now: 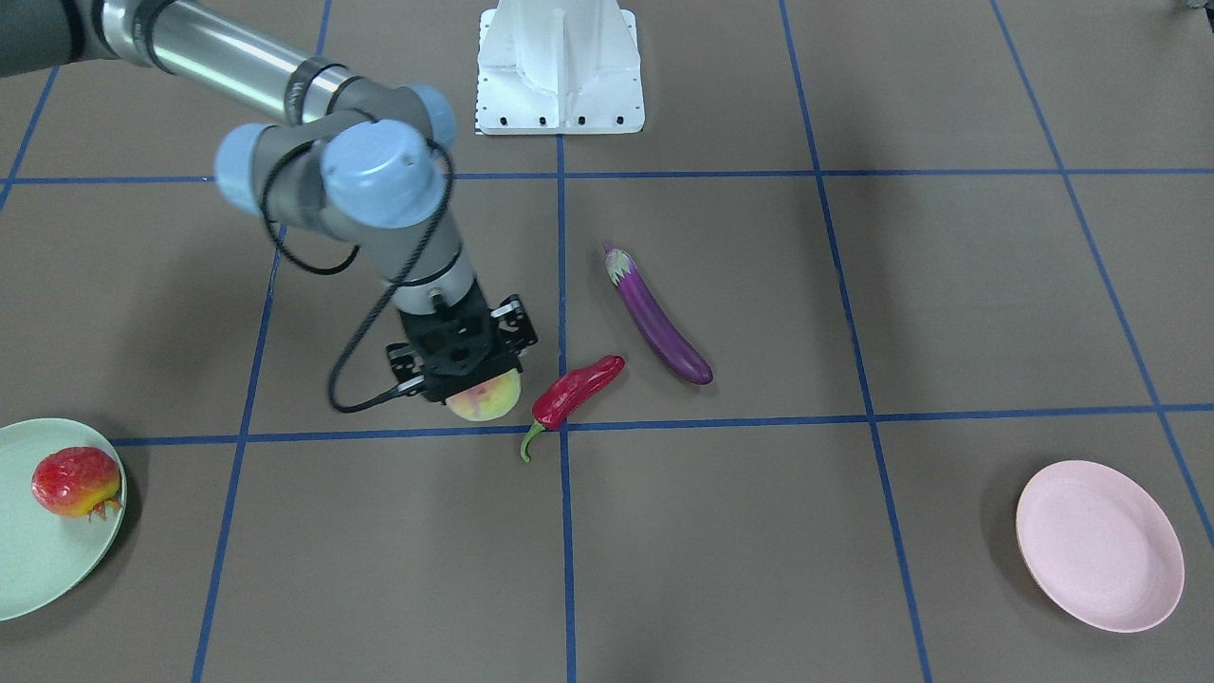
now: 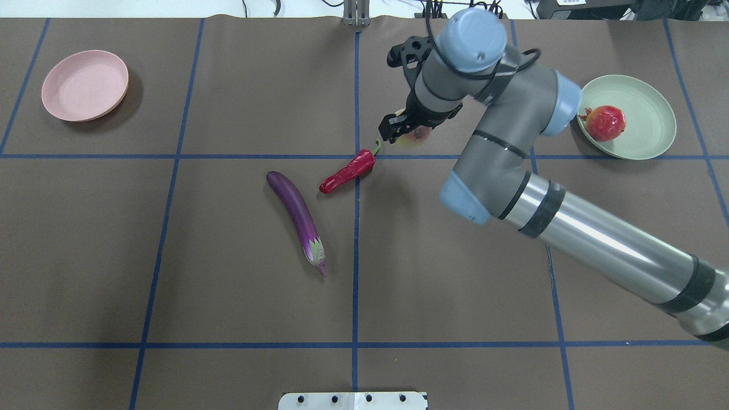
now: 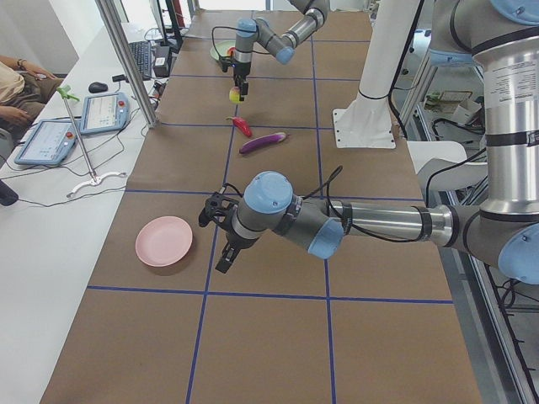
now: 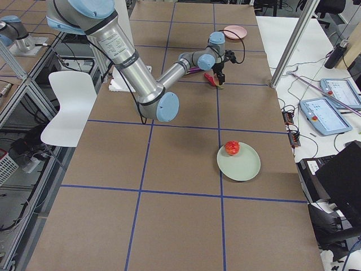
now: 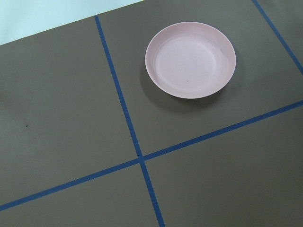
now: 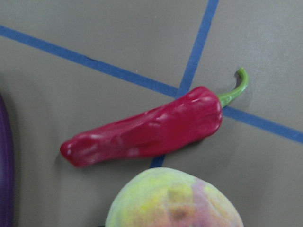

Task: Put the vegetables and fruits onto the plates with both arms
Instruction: 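Carry the peach with the right gripper onto the green plate and release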

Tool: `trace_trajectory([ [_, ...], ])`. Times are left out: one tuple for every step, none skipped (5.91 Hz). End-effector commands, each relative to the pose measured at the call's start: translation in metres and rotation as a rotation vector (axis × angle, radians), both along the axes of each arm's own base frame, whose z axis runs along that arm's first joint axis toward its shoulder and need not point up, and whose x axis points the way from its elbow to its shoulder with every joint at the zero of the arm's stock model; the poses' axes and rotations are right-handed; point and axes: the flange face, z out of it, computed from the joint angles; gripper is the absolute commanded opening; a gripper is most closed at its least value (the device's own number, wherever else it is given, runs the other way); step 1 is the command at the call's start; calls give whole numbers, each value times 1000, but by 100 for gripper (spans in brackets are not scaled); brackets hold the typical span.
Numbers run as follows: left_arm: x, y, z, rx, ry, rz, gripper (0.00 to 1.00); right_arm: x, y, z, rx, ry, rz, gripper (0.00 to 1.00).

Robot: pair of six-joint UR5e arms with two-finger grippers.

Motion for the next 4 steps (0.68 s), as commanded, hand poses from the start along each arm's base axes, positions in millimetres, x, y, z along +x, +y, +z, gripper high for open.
trace_trajectory([
  [0, 1, 0, 2, 0, 0, 100, 185, -75, 62, 62, -16, -31, 0],
  [0, 0, -1, 5, 0, 0, 100, 254, -73, 143, 115, 30, -107, 0],
  [0, 0, -1, 5, 0, 0, 100, 311, -65, 196, 107, 63, -95, 4],
  [0, 0, -1, 5, 0, 0, 100, 317, -46, 286, 0, 115, -119, 9],
])
